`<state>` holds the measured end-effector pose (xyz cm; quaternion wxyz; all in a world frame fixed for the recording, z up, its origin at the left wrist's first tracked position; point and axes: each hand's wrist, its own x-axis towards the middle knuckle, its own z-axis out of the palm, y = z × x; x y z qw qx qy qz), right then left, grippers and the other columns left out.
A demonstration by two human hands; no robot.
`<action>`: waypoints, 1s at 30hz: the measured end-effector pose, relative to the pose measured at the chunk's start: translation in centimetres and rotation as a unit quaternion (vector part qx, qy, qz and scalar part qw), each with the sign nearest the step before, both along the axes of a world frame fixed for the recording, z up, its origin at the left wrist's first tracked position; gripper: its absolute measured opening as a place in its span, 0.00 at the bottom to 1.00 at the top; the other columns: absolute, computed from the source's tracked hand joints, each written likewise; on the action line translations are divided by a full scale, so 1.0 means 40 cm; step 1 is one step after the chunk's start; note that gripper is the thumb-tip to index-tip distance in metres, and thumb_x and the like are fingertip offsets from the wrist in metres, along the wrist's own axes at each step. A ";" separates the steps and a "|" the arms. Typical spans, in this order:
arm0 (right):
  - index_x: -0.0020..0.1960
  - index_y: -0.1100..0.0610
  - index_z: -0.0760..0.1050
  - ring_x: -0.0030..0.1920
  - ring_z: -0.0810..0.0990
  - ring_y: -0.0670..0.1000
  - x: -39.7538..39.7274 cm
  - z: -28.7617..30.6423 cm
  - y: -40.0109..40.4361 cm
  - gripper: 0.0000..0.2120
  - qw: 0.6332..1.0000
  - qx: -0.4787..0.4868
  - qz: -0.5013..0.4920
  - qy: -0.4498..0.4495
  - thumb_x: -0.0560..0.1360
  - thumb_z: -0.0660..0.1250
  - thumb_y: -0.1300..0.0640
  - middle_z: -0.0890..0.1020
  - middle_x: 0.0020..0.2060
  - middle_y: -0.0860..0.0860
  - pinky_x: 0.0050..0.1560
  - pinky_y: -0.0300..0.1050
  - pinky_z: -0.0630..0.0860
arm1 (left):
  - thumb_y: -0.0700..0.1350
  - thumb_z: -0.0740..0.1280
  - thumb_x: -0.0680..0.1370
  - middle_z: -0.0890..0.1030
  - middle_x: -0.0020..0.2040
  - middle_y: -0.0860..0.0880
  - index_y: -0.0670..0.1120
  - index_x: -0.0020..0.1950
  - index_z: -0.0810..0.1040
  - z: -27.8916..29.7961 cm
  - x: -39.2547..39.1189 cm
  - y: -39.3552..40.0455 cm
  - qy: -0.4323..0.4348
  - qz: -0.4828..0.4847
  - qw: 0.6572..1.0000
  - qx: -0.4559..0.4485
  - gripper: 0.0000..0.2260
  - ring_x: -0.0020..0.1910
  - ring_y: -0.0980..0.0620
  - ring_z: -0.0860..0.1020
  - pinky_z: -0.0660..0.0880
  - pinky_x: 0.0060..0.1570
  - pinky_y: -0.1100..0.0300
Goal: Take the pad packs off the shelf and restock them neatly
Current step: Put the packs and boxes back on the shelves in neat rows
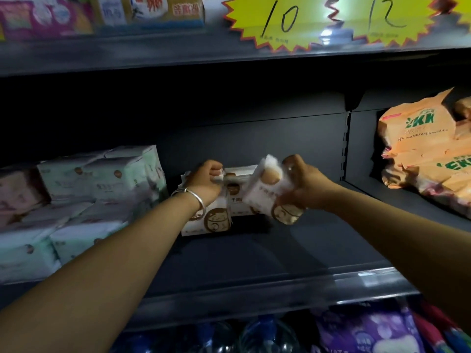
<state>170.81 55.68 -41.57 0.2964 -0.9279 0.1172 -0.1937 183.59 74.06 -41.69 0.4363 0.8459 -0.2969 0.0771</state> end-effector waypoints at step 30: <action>0.76 0.53 0.54 0.77 0.48 0.53 -0.052 -0.138 0.170 0.31 0.937 -0.346 0.005 0.039 0.76 0.62 0.55 0.52 0.77 0.52 0.74 0.55 0.44 | 0.47 0.61 0.77 0.66 0.67 0.50 0.50 0.68 0.66 -0.129 -0.176 0.070 -0.249 0.053 0.918 0.304 0.19 0.67 0.48 0.62 0.58 0.63 0.51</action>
